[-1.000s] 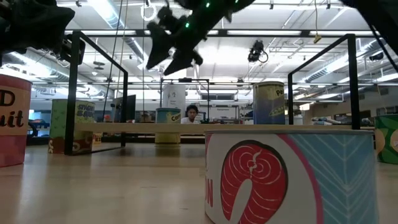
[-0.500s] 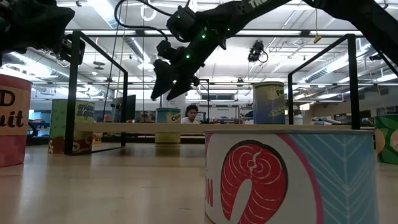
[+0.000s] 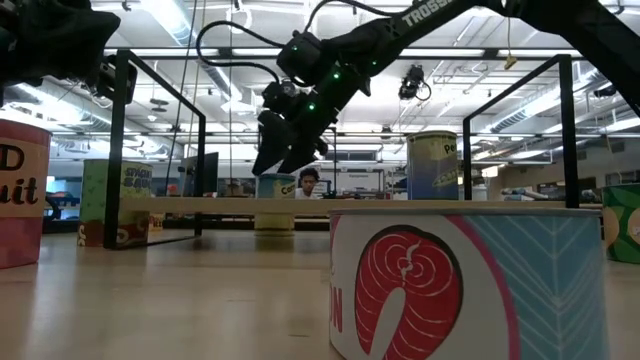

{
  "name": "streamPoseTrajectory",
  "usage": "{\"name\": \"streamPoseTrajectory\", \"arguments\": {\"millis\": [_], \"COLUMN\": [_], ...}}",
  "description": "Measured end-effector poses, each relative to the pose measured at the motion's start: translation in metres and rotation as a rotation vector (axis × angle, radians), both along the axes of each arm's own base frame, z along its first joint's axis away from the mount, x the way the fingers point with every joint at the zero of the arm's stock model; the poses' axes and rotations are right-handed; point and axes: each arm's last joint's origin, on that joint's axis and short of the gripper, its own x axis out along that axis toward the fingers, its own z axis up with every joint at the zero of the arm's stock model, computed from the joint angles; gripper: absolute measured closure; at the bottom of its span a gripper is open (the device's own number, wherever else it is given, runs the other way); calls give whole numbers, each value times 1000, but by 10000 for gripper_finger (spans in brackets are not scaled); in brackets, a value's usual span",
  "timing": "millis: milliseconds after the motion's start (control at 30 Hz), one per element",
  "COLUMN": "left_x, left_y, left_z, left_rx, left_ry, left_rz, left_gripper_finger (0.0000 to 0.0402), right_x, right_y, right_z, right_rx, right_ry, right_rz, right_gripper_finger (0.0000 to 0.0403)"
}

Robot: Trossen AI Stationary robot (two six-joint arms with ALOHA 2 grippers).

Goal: Pick and place cans onto a shelf
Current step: Put the canned carrots on the shelf

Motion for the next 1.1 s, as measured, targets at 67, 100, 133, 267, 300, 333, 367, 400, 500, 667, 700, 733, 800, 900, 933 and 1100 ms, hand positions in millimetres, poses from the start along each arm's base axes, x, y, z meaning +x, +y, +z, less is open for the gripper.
{"name": "streamPoseTrajectory", "arguments": {"millis": [67,100,133,267,300,333,367,400,500,667,700,733,800,900,933,1100], "left_x": [0,0,0,0,0,0,0,0,0,0,0,0,0,0,0,0], "left_y": [0,0,0,0,0,0,0,0,0,0,0,0,0,0,0,0], "left_z": [0,0,0,0,0,0,0,0,0,0,0,0,0,0,0,0], "left_rx": [0,0,0,0,0,0,0,0,0,0,0,0,0,0,0,0], "left_ry": [0,0,0,0,0,0,0,0,0,-1,-1,0,-1,0,0,0], "left_rz": [0,0,0,0,0,0,0,0,0,0,0,0,0,0,0,0], "left_gripper_finger": [390,390,390,390,390,390,390,390,390,390,390,390,390,390,390,390], "right_x": [-1,-1,-1,-3,-3,-1,1,2,3,4,4,4,5,6,6,10], "right_y": [-2,-3,-3,-3,-1,0,2,3,7,10,11,13,18,27,30,48], "right_z": [0,0,0,-7,-8,-6,-2,0,0,0,0,0,1,1,1,1], "right_rx": [9,14,16,23,18,15,6,-1,-2,-19,-25,-29,-29,-32,-37,-77], "right_ry": [-1,-2,-1,38,39,29,6,-10,-6,-8,-6,-5,-7,11,18,34], "right_rz": [-5,-4,-5,-18,-14,-10,-7,-4,2,-38,-40,-36,-22,-3,-2,52], "right_gripper_finger": [5,6,7,9,9,9,9,9,8,8,9,10,13,18,20,33]}}
